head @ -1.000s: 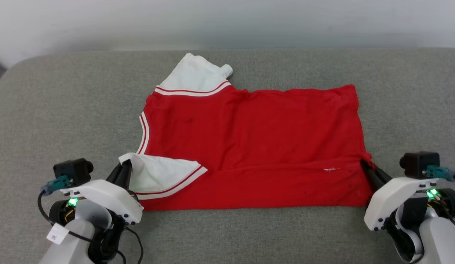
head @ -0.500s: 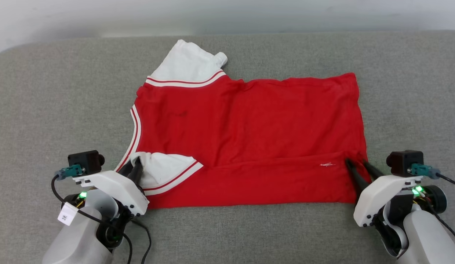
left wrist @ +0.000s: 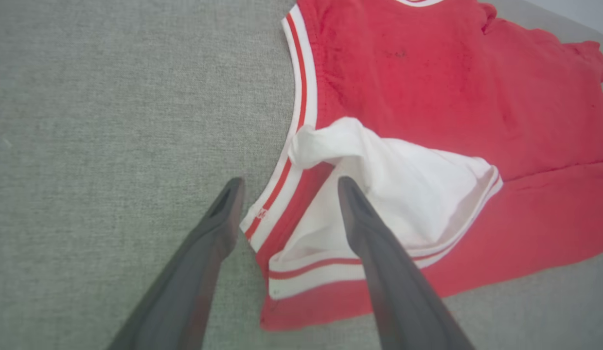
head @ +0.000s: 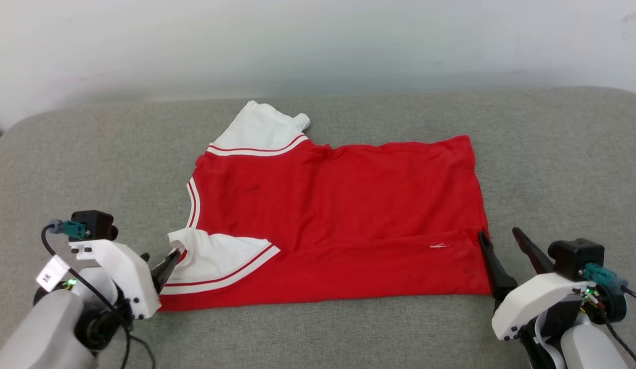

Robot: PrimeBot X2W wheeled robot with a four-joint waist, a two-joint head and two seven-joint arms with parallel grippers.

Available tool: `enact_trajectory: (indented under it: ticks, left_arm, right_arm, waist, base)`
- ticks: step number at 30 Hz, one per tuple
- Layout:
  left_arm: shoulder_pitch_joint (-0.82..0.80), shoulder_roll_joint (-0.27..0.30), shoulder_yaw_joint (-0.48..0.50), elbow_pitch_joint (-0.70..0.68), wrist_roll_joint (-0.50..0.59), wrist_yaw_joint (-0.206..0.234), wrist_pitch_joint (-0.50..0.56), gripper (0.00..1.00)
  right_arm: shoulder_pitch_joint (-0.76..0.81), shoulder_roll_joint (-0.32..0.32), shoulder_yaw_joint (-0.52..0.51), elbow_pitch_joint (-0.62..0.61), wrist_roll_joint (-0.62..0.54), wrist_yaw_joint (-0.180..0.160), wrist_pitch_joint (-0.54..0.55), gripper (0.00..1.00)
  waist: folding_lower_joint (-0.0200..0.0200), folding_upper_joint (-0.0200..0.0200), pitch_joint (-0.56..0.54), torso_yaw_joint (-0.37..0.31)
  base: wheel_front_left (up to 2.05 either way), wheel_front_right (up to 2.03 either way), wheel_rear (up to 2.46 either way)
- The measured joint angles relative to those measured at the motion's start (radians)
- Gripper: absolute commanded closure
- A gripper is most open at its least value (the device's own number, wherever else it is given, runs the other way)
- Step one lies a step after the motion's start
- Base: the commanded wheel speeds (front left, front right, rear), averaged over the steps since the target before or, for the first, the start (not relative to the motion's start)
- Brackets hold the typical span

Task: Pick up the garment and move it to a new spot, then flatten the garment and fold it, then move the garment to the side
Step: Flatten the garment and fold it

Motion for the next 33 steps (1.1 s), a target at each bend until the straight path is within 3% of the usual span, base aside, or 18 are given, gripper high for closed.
enact_trajectory:
  ticks: [3,8,12,15,16,17,18,20,26,33]
  left_arm:
    - [0.019,0.057,-0.004,-0.052,-0.036,0.007,0.13,0.0]
    - [0.065,0.109,-0.006,-0.121,-0.091,0.057,0.296,0.0]
    - [0.099,0.123,0.002,-0.158,-0.128,0.095,0.355,0.0]
    - [0.1,0.121,0.004,-0.16,-0.145,0.098,0.377,0.0]
    - [0.1,0.12,0.004,-0.16,-0.15,0.098,0.384,0.05]
    - [0.099,0.12,0.003,-0.159,-0.152,0.097,0.39,0.48]
    - [0.099,0.117,0.005,-0.158,-0.162,0.097,0.398,0.62]
    - [0.099,0.112,0.007,-0.155,-0.175,0.097,0.41,1.0]
    - [0.101,0.077,0.002,-0.151,-0.198,0.077,0.405,1.0]
    - [0.117,0.077,-0.002,-0.206,-0.143,0.087,0.316,1.0]
  right_arm:
    - [0.028,0.014,-0.008,-0.04,-0.007,0.0,0.018,0.0]
    - [0.049,0.032,-0.014,-0.096,-0.01,0.0,0.037,0.0]
    - [0.049,0.048,-0.018,-0.129,-0.009,0.0,0.048,0.0]
    - [0.048,0.053,-0.027,-0.135,-0.005,0.0,0.052,0.0]
    - [0.048,0.053,-0.032,-0.136,0.0,0.0,0.058,0.0]
    - [0.048,0.054,-0.036,-0.136,0.003,0.0,0.061,0.0]
    - [0.048,0.054,-0.044,-0.137,0.009,0.0,0.069,0.0]
    - [0.048,0.053,-0.058,-0.139,0.029,0.0,0.088,0.0]
    - [0.047,0.024,-0.087,-0.147,0.078,0.0,0.195,0.0]
    - [0.025,-0.035,-0.047,-0.103,0.13,0.0,0.474,0.0]
  waist:
    - [-0.0001,0.0,-0.009,-0.014]
    - [-0.0001,0.0,-0.001,-0.035]
    - [-0.0001,0.0,0.035,-0.053]
    - [-0.0001,0.0,0.06,-0.063]
    - [-0.0001,0.0,0.068,-0.067]
    - [-0.0001,0.0,0.074,-0.07]
    - [-0.0001,0.0,0.079,-0.073]
    - [-0.0002,0.0,0.084,-0.079]
    - [-0.0002,0.0,0.081,-0.081]
    - [0.0,0.0,0.053,-0.065]
  base:
    - [0.0,0.0,0.0]
    - [0.0,0.0,0.0]
    - [0.0,0.0,0.0]
    - [0.0,0.0,0.0]
    - [0.0,0.0,0.0]
    - [0.0,0.0,0.0]
    - [0.0,0.0,0.0]
    - [0.0,0.0,0.0]
    - [0.0,0.0,0.0]
    - [0.0,0.0,0.0]
